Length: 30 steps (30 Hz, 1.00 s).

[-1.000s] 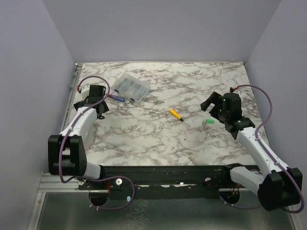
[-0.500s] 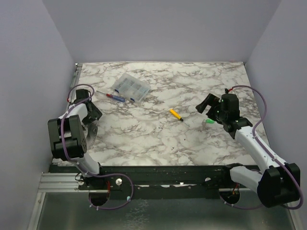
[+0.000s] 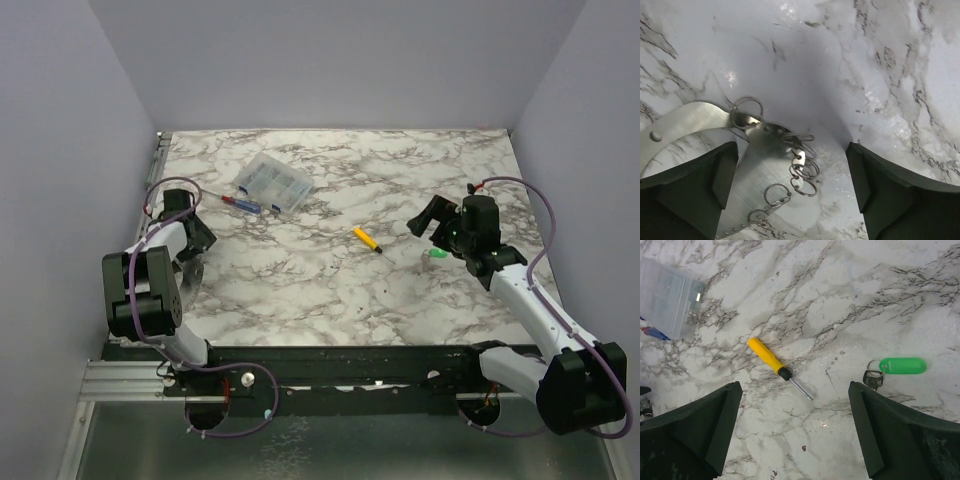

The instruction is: Put the keys on the keyring

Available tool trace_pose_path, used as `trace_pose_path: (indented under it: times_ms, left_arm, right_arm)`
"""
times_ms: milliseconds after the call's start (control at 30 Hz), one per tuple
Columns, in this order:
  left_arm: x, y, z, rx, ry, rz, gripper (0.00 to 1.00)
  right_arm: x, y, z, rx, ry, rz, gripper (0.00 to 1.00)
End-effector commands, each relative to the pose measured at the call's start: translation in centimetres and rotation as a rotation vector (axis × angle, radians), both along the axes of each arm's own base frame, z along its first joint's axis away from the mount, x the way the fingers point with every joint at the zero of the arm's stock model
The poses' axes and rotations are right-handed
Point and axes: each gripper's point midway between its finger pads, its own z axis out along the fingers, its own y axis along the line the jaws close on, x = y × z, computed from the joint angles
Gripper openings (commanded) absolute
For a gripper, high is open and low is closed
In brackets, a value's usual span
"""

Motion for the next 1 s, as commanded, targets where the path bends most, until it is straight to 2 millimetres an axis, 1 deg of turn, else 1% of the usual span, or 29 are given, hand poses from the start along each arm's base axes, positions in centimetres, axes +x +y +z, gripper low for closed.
trace_pose_path:
  times_ms: [0, 67, 100, 133, 233, 300, 400, 533, 600, 733, 800, 967]
  left_arm:
    - [-1.6, -7.5, -2.6, -0.228, 0.003, -0.027, 0.95]
    - [-1.4, -9.2, -2.2, -0.235, -0.020, -0.060, 0.95]
    - [-1.3, -9.7, -2.0, -0.233, -0.030, -0.064, 0.95]
    - [-1.2, -10.9, -1.7, -0.232, -0.042, -0.090, 0.94]
    - [-1.1, -12.7, -1.1, -0.231, -0.064, -0.127, 0.94]
    - [-1.2, -14.1, -1.1, -0.217, -0.065, -0.163, 0.94]
    - [-1.9, -16.8, -1.7, -0.209, -0.051, -0.223, 0.94]
    - [-3.1, -21.2, -2.4, -0.231, -0.045, -0.319, 0.93]
    - [-3.5, -23.4, -2.5, -0.234, -0.053, -0.364, 0.93]
    - [-3.9, -27.9, -1.9, -0.240, -0.080, -0.448, 0.93]
    - [-4.5, -30.9, -1.8, -0.253, -0.085, -0.502, 0.93]
    - [-5.8, -36.6, -2.3, -0.297, -0.078, -0.578, 0.93]
  right_arm:
    - [0.0, 0.6, 1.0, 0.004, -0.036, 0.043, 1.00]
    - [0.0, 0.6, 1.0, 0.004, -0.033, 0.046, 1.00]
    - [-0.1, 0.6, 0.9, 0.003, -0.030, 0.049, 1.00]
    - [-0.1, 0.6, 0.9, 0.002, -0.029, 0.049, 1.00]
    - [0.0, 0.6, 0.8, 0.002, -0.022, 0.050, 1.00]
    - [0.0, 0.7, 0.8, 0.004, -0.022, 0.049, 1.00]
    - [-0.1, 0.7, 0.7, 0.007, -0.016, 0.045, 1.00]
    - [-0.2, 0.7, 0.6, 0.009, -0.012, 0.045, 1.00]
    - [-0.2, 0.7, 0.6, 0.007, -0.008, 0.048, 1.00]
    - [-0.3, 0.5, 0.8, -0.005, -0.006, 0.048, 1.00]
    - [-0.3, 0.4, 1.1, -0.014, -0.009, 0.043, 1.00]
    - [-0.5, -0.1, 1.6, -0.035, -0.012, 0.028, 1.00]
